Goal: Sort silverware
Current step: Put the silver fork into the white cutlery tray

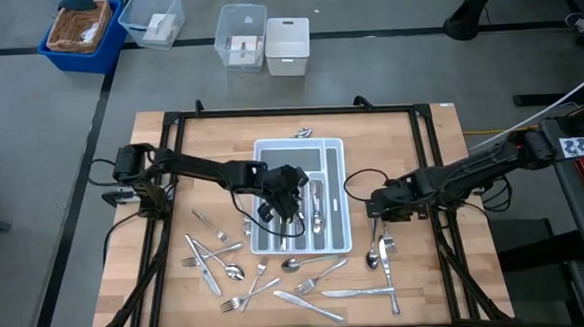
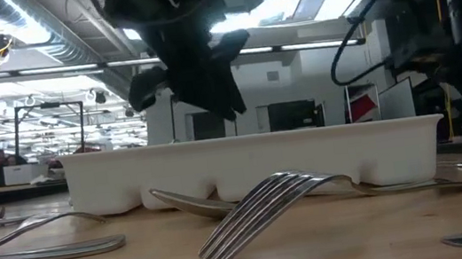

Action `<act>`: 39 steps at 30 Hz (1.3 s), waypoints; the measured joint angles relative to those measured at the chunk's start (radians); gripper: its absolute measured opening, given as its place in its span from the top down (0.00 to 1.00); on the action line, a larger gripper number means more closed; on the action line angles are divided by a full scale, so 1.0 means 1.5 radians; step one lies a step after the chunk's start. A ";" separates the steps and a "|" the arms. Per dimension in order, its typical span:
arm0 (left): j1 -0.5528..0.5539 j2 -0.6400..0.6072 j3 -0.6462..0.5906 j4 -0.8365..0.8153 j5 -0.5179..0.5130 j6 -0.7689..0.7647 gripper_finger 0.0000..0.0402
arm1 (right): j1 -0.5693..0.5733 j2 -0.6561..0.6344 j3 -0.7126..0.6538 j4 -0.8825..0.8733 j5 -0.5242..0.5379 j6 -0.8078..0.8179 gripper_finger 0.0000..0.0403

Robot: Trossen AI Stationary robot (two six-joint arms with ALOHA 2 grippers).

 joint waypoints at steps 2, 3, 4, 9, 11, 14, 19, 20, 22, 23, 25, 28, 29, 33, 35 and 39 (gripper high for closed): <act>0.005 -0.014 0.000 -0.006 0.000 -0.011 0.82 | 0.000 0.016 0.000 0.005 0.000 -0.004 0.74; 0.007 -0.023 0.000 -0.013 0.000 -0.014 0.82 | 0.000 0.025 0.000 0.007 0.000 -0.004 0.74; 0.009 -0.029 0.000 -0.018 0.000 -0.019 0.82 | 0.000 0.035 0.000 0.007 0.000 -0.004 0.74; 0.017 -0.077 0.000 -0.045 0.000 -0.048 0.82 | 0.000 0.081 0.000 0.009 -0.005 -0.024 0.74; 0.017 -0.098 0.000 -0.069 0.000 -0.058 0.82 | 0.000 0.096 0.000 0.020 -0.005 -0.028 0.74; 0.018 -0.130 0.000 -0.109 0.000 -0.090 0.82 | -0.001 0.115 0.001 0.034 -0.005 -0.041 0.74; 0.021 -0.181 0.000 -0.191 -0.002 -0.151 0.82 | -0.001 0.146 0.003 0.043 -0.005 -0.043 0.74; 0.021 -0.191 0.000 -0.205 -0.003 -0.162 0.82 | -0.001 0.149 0.004 0.042 -0.005 -0.046 0.74; 0.021 -0.207 0.000 -0.240 -0.003 -0.191 0.82 | -0.001 0.159 0.003 0.043 -0.005 -0.060 0.75; 0.021 -0.218 0.000 -0.259 -0.003 -0.205 0.82 | -0.001 0.161 0.003 0.042 -0.005 -0.064 0.76; 0.021 -0.234 0.000 -0.301 -0.003 -0.240 0.82 | -0.001 0.163 0.003 0.042 -0.005 -0.076 0.79; 0.020 -0.257 0.000 -0.392 -0.002 -0.312 0.82 | -0.001 0.163 0.003 0.045 -0.005 -0.082 0.89; 0.019 -0.265 0.000 -0.425 -0.001 -0.346 0.82 | -0.001 0.162 0.003 0.045 -0.006 -0.088 0.93; 0.014 -0.279 0.000 -0.566 0.037 -0.520 0.82 | -0.001 0.158 0.003 0.053 -0.014 -0.098 0.96; 0.008 -0.280 0.000 -0.629 0.067 -0.610 0.82 | -0.001 0.153 0.011 0.048 -0.021 -0.106 0.94; -0.014 -0.281 -0.009 -0.683 0.081 -0.711 0.82 | -0.001 0.130 0.043 0.047 -0.028 -0.123 0.95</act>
